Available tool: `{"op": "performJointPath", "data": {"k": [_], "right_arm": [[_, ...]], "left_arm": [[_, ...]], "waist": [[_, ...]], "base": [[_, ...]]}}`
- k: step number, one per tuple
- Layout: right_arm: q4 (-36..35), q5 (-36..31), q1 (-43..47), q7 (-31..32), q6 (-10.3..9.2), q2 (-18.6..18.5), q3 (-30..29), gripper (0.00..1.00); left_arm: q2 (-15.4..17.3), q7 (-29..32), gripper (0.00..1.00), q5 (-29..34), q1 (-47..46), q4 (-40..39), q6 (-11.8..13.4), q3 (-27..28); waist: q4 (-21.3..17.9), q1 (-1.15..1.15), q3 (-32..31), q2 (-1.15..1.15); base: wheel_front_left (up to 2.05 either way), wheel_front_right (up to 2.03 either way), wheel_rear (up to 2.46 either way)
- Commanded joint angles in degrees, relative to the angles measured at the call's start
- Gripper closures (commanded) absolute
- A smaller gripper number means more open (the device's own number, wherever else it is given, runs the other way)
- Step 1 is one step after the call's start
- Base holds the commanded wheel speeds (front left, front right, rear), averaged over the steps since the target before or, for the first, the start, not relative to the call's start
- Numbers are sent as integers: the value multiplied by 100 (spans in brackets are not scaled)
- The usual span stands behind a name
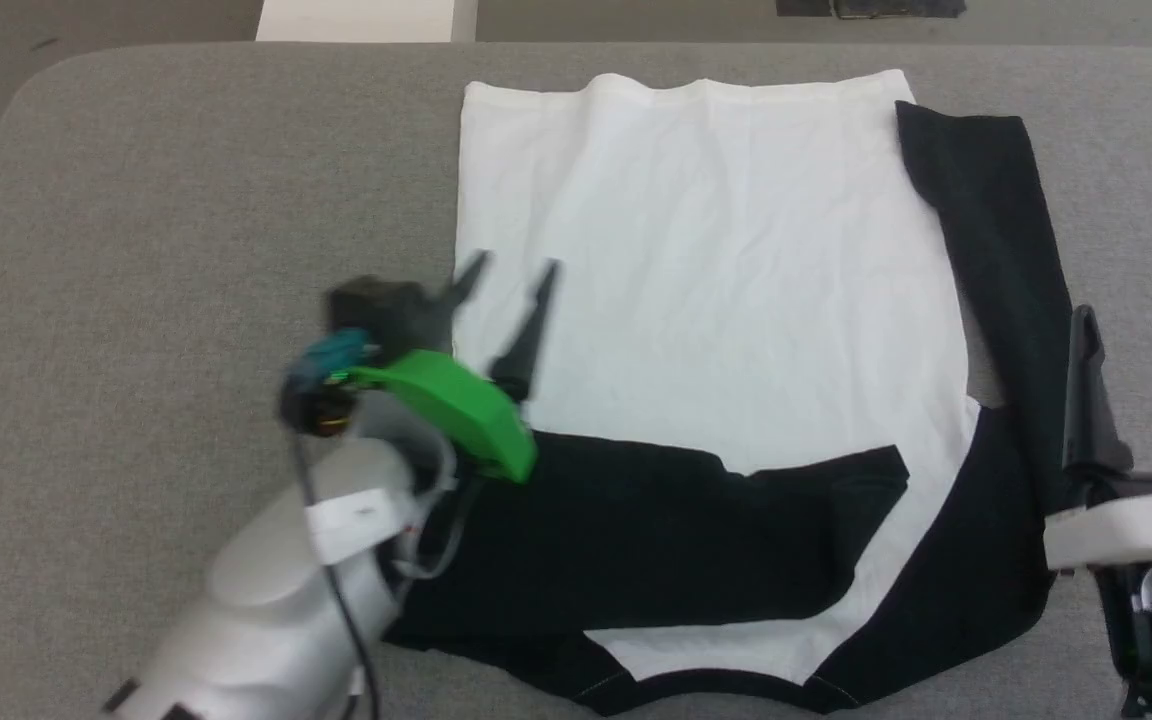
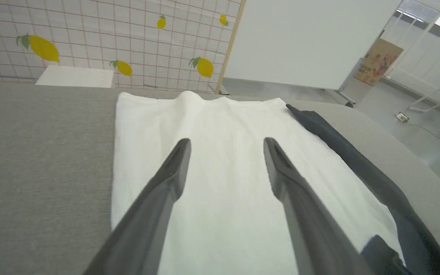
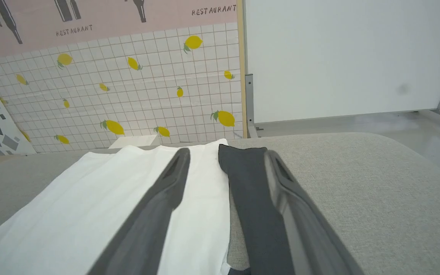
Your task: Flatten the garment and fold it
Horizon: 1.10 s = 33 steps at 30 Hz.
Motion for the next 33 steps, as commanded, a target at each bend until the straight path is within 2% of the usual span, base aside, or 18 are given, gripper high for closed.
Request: {"op": "performJointPath", "data": {"k": [1,4,7,13,16,24,33], "right_arm": [[52,-85,-187,87,-9,-5,-66,0],[306,-166,-579,368,-9,-5,-290,0],[671,-249,-1087,701,-9,-34,-477,0],[1693,-211,-2486,1419,-9,-442,-739,0],[2223,-230,-3232,1748,-9,-864,-733,0],[3136,-369,-4570,2722,-9,-1402,-1107,0],[3421,-614,-5291,3597,-9,-1456,-1698,0]], "left_arm": [[151,-55,0,74,199,-123,119,223],[479,-76,0,488,591,-645,367,1099],[625,-78,0,1066,1040,-1149,455,1899],[537,-80,0,1904,1647,-1724,134,3155],[380,-80,0,2248,1753,-1957,-79,3677],[-104,-80,0,2788,1735,-2407,-529,4482],[-561,-81,0,3214,1511,-2515,-1012,4908]], "waist": [[65,0,62,0],[136,0,185,0],[178,0,373,0],[253,0,976,0],[336,0,1393,0],[604,0,2345,0],[830,0,2856,0]], "base": [[0,0,0],[0,0,0],[0,0,0],[0,0,0],[0,0,0],[0,0,0],[0,0,0]]}}
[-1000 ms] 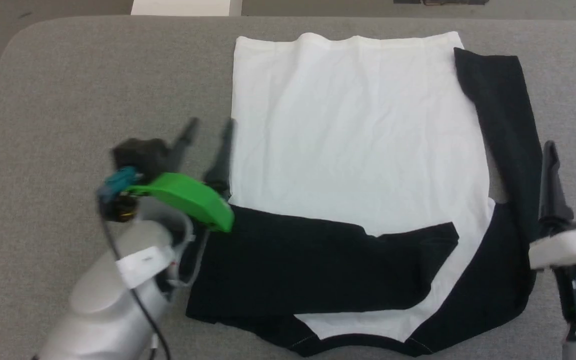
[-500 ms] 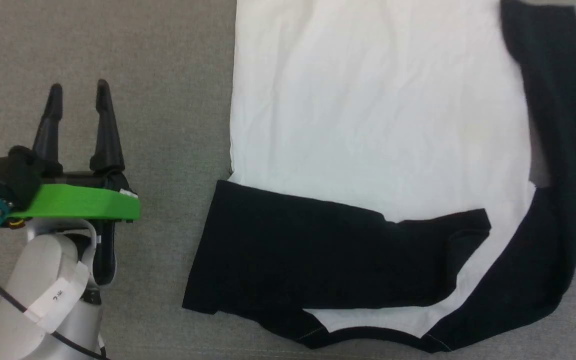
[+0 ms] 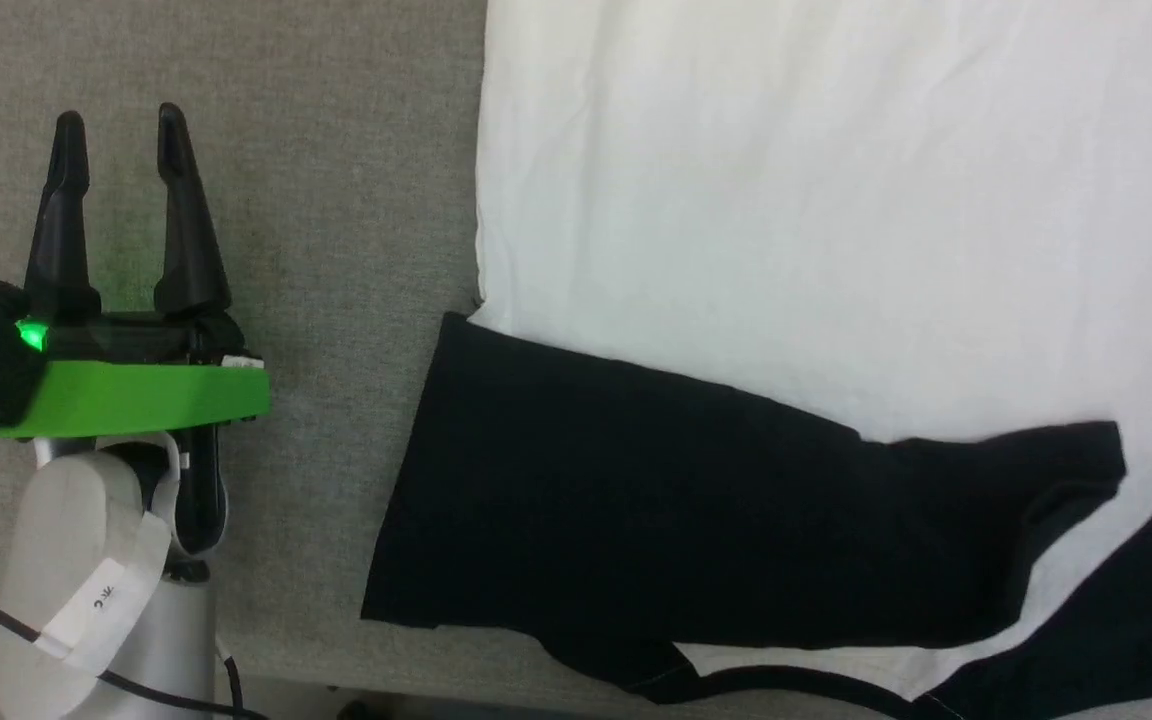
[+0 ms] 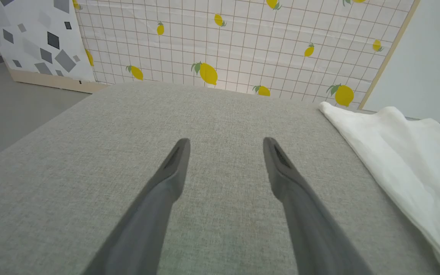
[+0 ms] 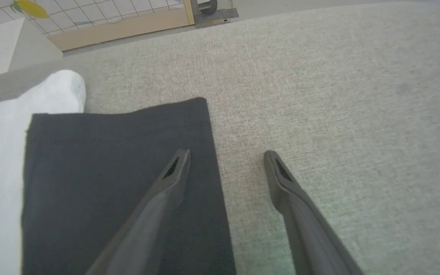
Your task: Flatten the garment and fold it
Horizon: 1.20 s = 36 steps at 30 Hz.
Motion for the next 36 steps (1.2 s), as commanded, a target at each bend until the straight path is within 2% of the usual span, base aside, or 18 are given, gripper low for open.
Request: {"op": "performJointPath", "data": {"k": [1,3,4,5,7,8,12,13,18,26,31,36], "right_arm": [[35,-46,-138,146,-9,33,-50,0],[35,-74,-215,403,-9,73,-104,0],[24,-79,-242,526,-9,92,-111,6],[-4,-82,-263,672,-9,111,-103,51],[-81,-65,-266,915,-9,141,-88,79],[-125,-50,-249,1002,-9,143,-63,98],[-372,-12,-61,1086,-9,25,12,100],[-542,-57,131,861,-9,-132,-64,100],[-706,-155,651,360,-9,-417,-297,100],[-1037,215,1895,-322,-9,-839,-661,100],[-1377,355,2674,-474,-9,-909,-893,100],[-1986,497,3360,-506,-9,-763,-1102,100]], "left_arm": [[-65,-26,0,73,-124,-20,-66,53],[-131,-26,0,149,-152,-11,-136,102],[-160,-26,0,175,-162,-9,-164,121],[-193,-26,0,204,-169,-3,-194,145],[-243,-26,0,256,-162,18,-243,170],[-268,-26,0,273,-159,28,-260,180],[-359,-26,0,346,-129,123,-319,207],[-410,-26,0,381,-99,240,-351,202],[-480,-26,0,429,49,452,-381,215],[-464,-26,0,642,557,833,-399,81],[-453,-26,0,651,795,926,-403,72],[-405,-26,0,648,994,961,-405,77]], "waist": [[241,-1,305,0],[252,-1,313,0],[252,-1,309,0],[249,-1,298,0],[233,-1,261,0],[227,-1,239,0],[191,-1,91,0],[161,-1,-100,0],[100,-1,-633,0],[-102,-1,-1647,0],[-259,-1,-2080,0],[-377,-1,-2391,0]], "base": [[0,0,0],[0,0,0],[0,0,0],[0,0,0],[0,0,0],[0,0,0],[0,0,0],[0,0,0],[0,0,0],[0,0,0],[0,0,0],[0,0,0]]}}
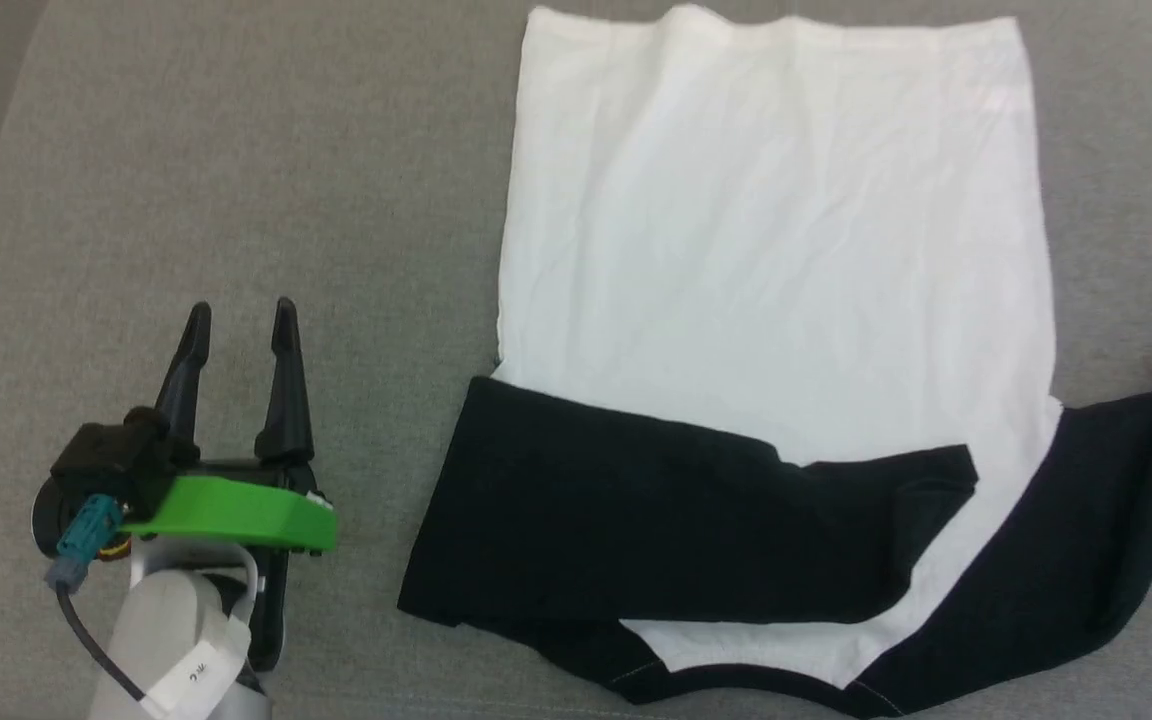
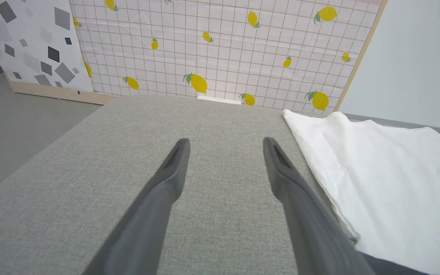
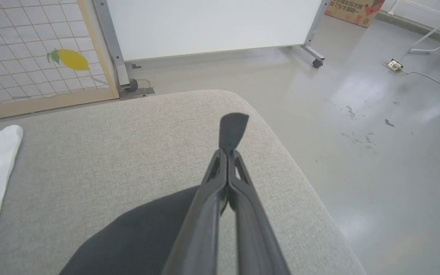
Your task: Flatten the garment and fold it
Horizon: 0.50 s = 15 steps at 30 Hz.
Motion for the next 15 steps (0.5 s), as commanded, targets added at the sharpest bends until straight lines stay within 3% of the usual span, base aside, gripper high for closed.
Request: {"op": "performJointPath", "data": {"k": [1,9,15], "right_arm": [[-199,58,164,-16,-8,78,-27,100],[-2048,393,1002,253,-8,495,255,100],[-3536,477,1423,678,-8,890,1142,100]], "left_arm": [[52,-26,0,6,109,12,-36,1],[94,-26,0,-44,276,56,-37,-78],[114,-26,0,-84,283,77,-38,-139]], "waist": [[-239,0,-420,0],[-287,0,-668,0],[-277,0,-726,0]], "base": [[0,0,0],[0,0,0],[0,0,0]]}}
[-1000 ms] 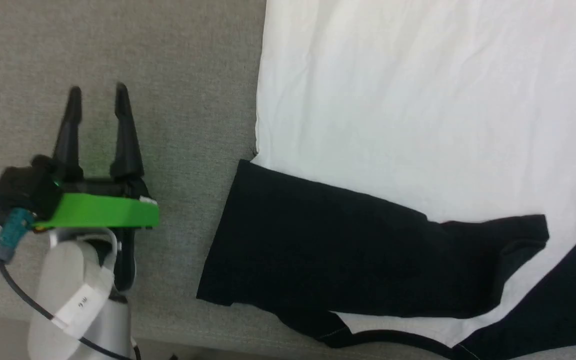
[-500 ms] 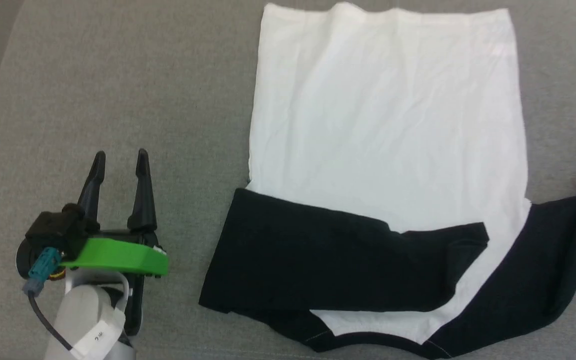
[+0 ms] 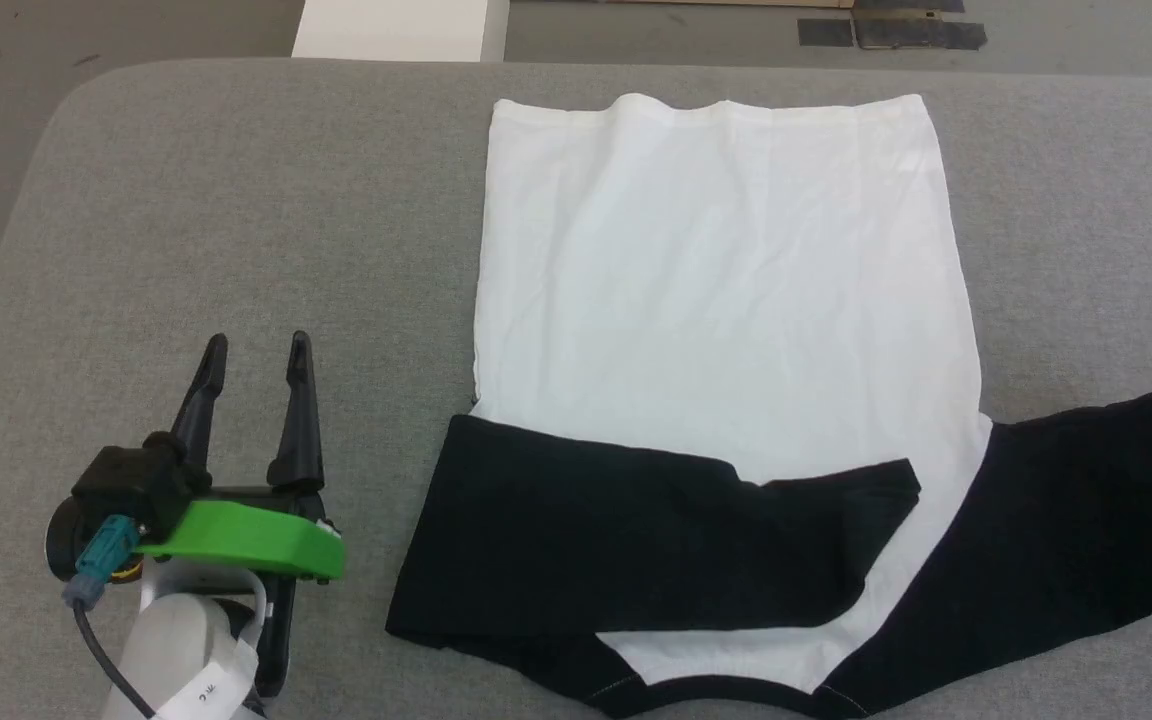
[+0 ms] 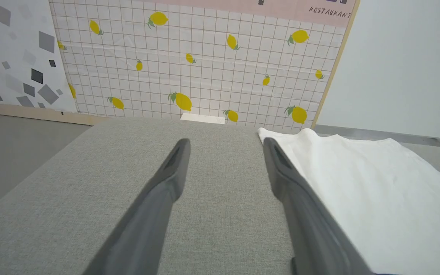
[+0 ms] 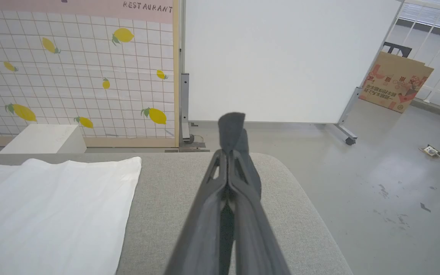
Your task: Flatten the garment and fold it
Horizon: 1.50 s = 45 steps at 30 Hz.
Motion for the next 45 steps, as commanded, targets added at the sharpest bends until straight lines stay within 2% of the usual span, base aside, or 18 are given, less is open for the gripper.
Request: {"op": "performJointPath", "data": {"k": [1,6,11,15,16,21,29,34,35,36,40,45], "right_arm": [[-244,-9,111,99,-8,78,261,100],[-821,-153,170,336,-8,248,1495,100],[-650,-493,-102,461,-8,332,2931,100],[-140,-656,-457,486,-8,360,4056,100],[207,-617,-611,447,-8,415,4563,100],[1275,-458,-946,265,-8,558,5659,100],[2785,-135,-1270,-140,-8,809,6825,100],[3431,41,-1409,-282,-8,929,7129,100],[3524,78,-1437,-328,-8,945,7163,68],[3592,136,-1453,-374,-8,957,7210,1],[3637,382,-1427,-561,-8,976,7159,0],[3180,569,-1258,-1157,-8,972,6717,0]], "left_arm": [[38,-26,0,-74,55,13,-37,-28],[50,-26,0,-90,16,44,-37,-81],[52,-26,0,-108,-8,73,-37,-128],[58,-26,0,-126,-38,73,-37,-160],[67,-26,0,-138,-52,66,-37,-163],[65,-26,0,-158,-98,77,-38,-190],[10,-26,0,-182,-185,97,-38,-204],[-9,-26,0,-179,-211,114,-38,-201],[-13,-26,0,-178,-218,121,-38,-206],[-16,-26,0,-178,-223,128,-38,-209],[-12,-26,0,-172,-206,149,-38,-202],[62,-26,0,-155,-192,166,-38,-227]], "waist": [[12,0,-9,0],[49,0,-11,0],[85,0,0,0],[141,0,26,0],[172,0,49,0],[281,0,136,0],[397,0,263,0],[401,0,295,0],[402,0,297,0],[399,0,291,0],[358,0,246,0],[255,0,165,0]], "base": [[0,0,0],[0,0,0],[0,0,0],[0,0,0],[0,0,0],[0,0,0],[0,0,0],[0,0,0],[0,0,0],[0,0,0],[0,0,0],[0,0,0]]}}
